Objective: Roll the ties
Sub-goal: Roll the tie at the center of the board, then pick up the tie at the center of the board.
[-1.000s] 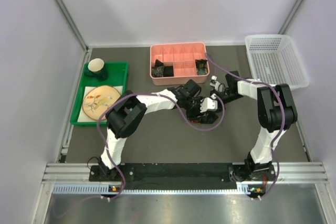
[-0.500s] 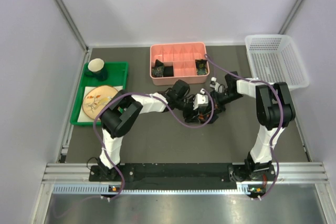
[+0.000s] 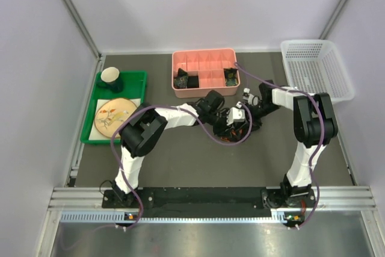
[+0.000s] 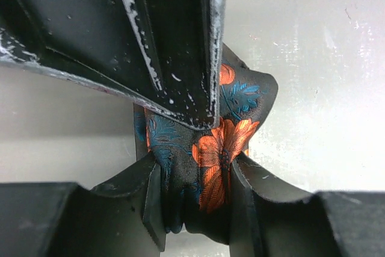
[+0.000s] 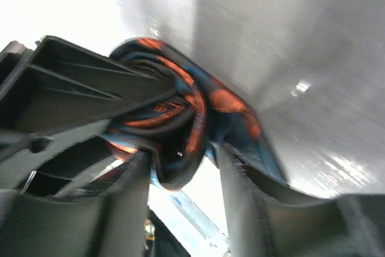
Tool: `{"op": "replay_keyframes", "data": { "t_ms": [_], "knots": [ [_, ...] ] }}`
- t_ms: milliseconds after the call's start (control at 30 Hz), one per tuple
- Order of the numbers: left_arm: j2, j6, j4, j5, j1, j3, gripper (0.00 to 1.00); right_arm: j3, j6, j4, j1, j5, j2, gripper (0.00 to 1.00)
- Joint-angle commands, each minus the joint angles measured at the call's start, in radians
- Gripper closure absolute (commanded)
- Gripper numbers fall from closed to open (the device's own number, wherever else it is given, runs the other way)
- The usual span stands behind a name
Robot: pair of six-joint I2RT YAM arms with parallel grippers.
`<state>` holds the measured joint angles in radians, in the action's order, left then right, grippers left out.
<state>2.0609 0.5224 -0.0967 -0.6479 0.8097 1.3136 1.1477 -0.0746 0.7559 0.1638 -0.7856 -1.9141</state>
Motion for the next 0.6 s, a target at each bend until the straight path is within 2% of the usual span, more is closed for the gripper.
{"op": "replay_keyframes", "data": {
  "t_ms": [0, 67, 100, 167, 267, 467, 567],
  "knots": [
    [0.061, 0.079, -0.188, 0.116, 0.034, -0.017, 0.99, 0.007, 0.102, 0.078, -0.05, 0.097, 0.024, 0.43],
    [0.053, 0.103, -0.208, 0.146, 0.036, -0.034, 1.0, 0.009, 0.139, 0.117, -0.078, 0.06, 0.049, 0.32],
    [0.053, 0.11, -0.221, 0.155, 0.039, -0.036, 1.0, 0.006, 0.147, 0.147, -0.105, 0.028, 0.065, 0.24],
    [0.059, 0.132, -0.258, 0.184, 0.04, -0.036, 1.0, 0.001, 0.17, 0.171, -0.125, 0.008, 0.082, 0.18],
    [0.067, 0.143, -0.276, 0.205, 0.046, -0.031, 1.0, -0.02, 0.154, 0.151, -0.135, 0.017, 0.113, 0.01],
    [0.077, 0.145, -0.296, 0.214, 0.048, -0.007, 1.0, -0.059, 0.096, 0.047, -0.135, 0.111, 0.096, 0.01],
    [0.08, 0.149, -0.294, 0.212, 0.049, -0.005, 1.0, -0.08, 0.053, -0.024, -0.118, 0.082, 0.058, 0.01]
  ]
}}
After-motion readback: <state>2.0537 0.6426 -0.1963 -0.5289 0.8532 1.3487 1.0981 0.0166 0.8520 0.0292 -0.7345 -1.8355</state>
